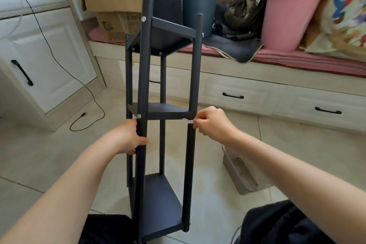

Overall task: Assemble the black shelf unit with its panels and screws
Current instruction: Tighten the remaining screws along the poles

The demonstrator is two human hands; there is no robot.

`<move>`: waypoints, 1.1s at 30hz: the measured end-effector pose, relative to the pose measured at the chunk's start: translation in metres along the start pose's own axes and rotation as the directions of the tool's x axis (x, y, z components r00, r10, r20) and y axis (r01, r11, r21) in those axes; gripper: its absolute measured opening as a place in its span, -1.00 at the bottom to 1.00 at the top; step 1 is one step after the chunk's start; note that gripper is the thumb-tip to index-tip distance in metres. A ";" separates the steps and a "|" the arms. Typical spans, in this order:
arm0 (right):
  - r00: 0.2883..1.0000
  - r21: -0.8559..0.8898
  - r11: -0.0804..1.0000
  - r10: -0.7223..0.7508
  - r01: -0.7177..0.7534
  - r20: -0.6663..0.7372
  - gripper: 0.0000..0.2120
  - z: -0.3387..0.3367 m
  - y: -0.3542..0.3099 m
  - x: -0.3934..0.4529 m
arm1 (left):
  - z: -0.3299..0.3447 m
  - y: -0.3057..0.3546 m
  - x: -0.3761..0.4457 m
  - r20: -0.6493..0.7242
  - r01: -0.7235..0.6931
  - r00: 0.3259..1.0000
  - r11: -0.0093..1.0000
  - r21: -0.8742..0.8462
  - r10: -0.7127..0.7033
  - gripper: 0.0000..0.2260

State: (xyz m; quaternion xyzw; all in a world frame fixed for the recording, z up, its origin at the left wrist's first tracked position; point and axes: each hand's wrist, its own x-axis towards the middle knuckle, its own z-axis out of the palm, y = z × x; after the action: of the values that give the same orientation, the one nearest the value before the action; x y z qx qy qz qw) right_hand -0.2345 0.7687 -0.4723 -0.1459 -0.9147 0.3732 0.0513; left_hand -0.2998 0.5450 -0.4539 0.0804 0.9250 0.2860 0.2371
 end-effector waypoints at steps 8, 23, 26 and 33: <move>0.999 0.313 0.949 0.025 -0.037 0.040 -0.81 -0.041 0.003 0.013 | -0.002 0.000 -0.001 0.034 0.048 0.998 0.996 -0.074 -0.046 -0.68; 0.997 0.656 0.751 0.076 -0.071 0.022 -0.80 -0.027 -0.004 0.035 | 0.003 0.002 0.007 0.047 -0.013 0.999 0.996 -0.086 0.017 -0.73; 0.997 0.649 0.760 0.068 -0.036 -0.023 -0.82 -0.025 -0.009 0.032 | 0.000 -0.002 0.009 0.009 -0.011 1.000 0.993 -0.120 0.012 -0.72; 0.995 0.569 0.818 -0.030 0.082 -0.100 -0.86 -0.027 -0.017 0.031 | 0.021 -0.006 0.013 -0.062 -0.003 0.998 0.967 -0.254 -0.014 -0.72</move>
State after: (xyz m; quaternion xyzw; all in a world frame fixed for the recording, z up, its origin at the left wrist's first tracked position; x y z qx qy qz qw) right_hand -0.2621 0.7844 -0.4416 -0.1129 -0.7613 0.6222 0.1432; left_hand -0.3012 0.5544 -0.4778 0.0377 0.8880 0.4038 0.2167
